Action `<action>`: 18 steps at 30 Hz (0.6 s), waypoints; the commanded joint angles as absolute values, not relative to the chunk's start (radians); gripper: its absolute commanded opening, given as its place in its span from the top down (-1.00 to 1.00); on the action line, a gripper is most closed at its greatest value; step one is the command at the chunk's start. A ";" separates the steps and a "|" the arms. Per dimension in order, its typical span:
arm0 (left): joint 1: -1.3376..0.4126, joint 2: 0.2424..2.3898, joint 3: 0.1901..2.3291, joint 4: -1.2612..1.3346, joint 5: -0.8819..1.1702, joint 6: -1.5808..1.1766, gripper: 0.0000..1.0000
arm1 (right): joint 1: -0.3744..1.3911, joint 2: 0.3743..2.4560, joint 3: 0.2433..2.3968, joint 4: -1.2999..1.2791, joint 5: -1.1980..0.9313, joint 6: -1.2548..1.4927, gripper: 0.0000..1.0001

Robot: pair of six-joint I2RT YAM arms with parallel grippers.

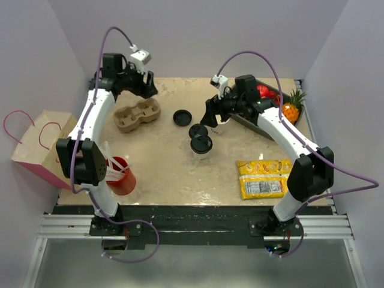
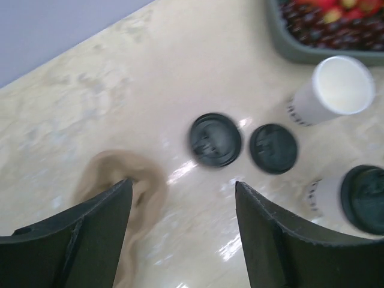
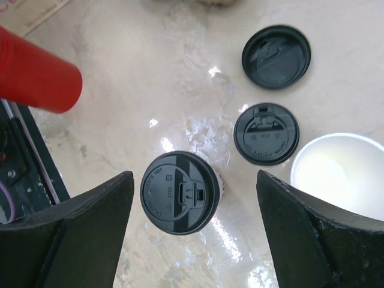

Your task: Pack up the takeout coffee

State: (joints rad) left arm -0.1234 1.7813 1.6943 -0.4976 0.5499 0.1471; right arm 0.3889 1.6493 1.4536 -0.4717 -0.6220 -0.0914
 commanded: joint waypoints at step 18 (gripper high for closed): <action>-0.011 2.206 2.344 -1.208 0.416 0.815 -0.16 | 0.390 1.678 1.592 -0.727 -0.626 -0.334 -0.61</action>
State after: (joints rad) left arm -0.0116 2.2047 2.2555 -1.0321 0.3752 0.4980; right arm 0.3885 1.6650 1.5185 -0.5861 -0.5854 -0.1852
